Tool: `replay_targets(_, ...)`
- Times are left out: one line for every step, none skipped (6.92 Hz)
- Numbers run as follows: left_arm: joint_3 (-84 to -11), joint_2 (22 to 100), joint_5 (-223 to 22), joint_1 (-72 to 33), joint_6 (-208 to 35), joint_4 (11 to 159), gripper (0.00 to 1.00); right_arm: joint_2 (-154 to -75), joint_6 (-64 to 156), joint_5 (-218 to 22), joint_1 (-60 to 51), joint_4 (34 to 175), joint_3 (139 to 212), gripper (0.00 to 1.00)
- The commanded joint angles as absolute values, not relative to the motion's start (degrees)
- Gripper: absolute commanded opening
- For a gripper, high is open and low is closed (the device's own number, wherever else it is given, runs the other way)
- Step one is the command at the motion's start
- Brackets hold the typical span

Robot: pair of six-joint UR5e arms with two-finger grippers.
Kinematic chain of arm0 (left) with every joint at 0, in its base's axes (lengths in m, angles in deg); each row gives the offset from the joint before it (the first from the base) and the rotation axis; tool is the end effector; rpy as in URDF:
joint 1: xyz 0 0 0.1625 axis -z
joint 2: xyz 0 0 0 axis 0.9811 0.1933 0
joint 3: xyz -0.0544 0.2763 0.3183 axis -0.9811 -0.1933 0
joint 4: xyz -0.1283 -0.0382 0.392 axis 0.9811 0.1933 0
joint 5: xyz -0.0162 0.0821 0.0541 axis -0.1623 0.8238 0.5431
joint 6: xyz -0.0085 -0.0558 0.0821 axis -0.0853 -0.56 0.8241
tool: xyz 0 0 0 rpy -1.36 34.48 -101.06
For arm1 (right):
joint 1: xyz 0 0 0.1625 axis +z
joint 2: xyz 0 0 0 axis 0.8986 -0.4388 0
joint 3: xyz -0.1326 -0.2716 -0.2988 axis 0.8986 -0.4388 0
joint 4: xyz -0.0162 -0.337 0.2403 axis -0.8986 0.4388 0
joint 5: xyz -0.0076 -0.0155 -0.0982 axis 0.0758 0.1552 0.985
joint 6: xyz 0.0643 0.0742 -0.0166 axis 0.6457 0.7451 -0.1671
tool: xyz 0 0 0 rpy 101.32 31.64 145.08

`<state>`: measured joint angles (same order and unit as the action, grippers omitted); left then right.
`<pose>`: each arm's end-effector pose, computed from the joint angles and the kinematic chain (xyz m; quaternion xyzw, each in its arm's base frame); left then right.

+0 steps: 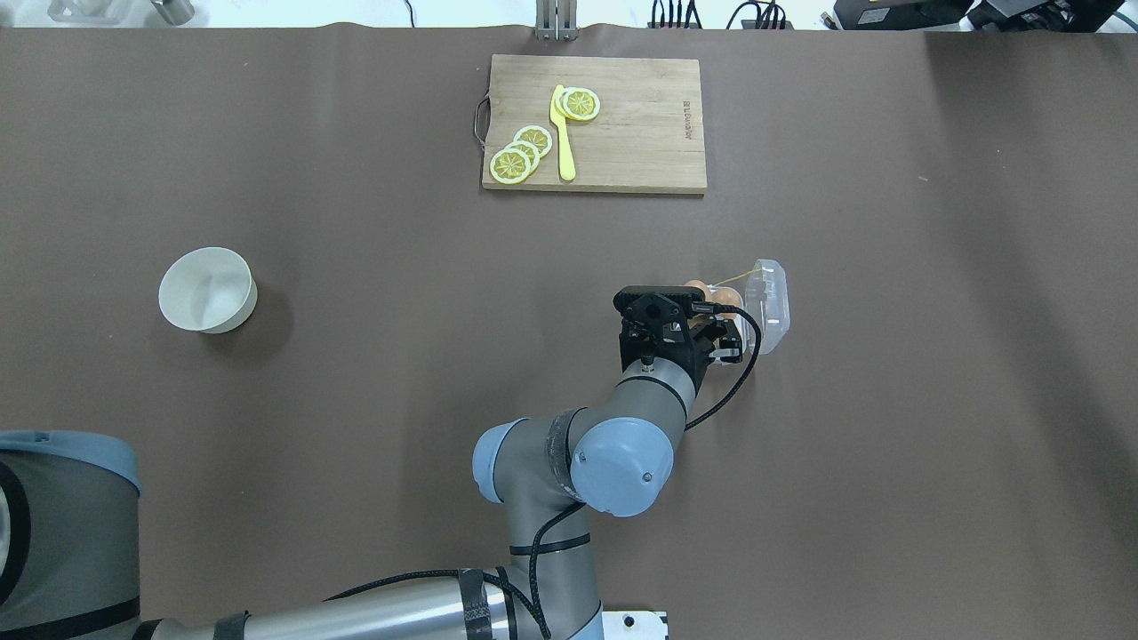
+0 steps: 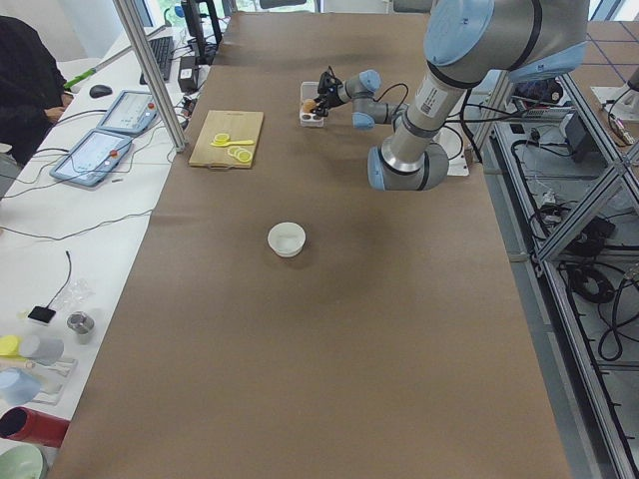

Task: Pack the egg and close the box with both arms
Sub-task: 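Lower the egg into an empty slot and open the left gripper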

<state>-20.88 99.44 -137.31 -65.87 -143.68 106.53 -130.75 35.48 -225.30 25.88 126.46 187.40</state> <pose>0.7314 -0.3590 0.0963 0.3654 0.5392 -0.1434 0.7451 0.0458 -0.5073 0.4911 0.0511 -0.5012 -0.0014 0.8638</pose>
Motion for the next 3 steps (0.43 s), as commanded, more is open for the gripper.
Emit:
replay_targets(-21.0, 99.2, -137.3, -65.9, -144.0, 106.7, 0.84, -130.7, 35.6, -225.4, 25.9, 126.5, 187.5, 1.00)
replay_targets(-21.0, 99.0, -137.2, -66.2, -144.0, 106.6, 0.97, -130.7, 35.6, -225.4, 25.9, 126.5, 187.4, 1.00)
replay_targets(-21.2, 98.6, -137.2, -66.4, -144.0, 106.7, 0.97, -130.6, 35.6, -225.4, 25.9, 126.5, 187.3, 1.00)
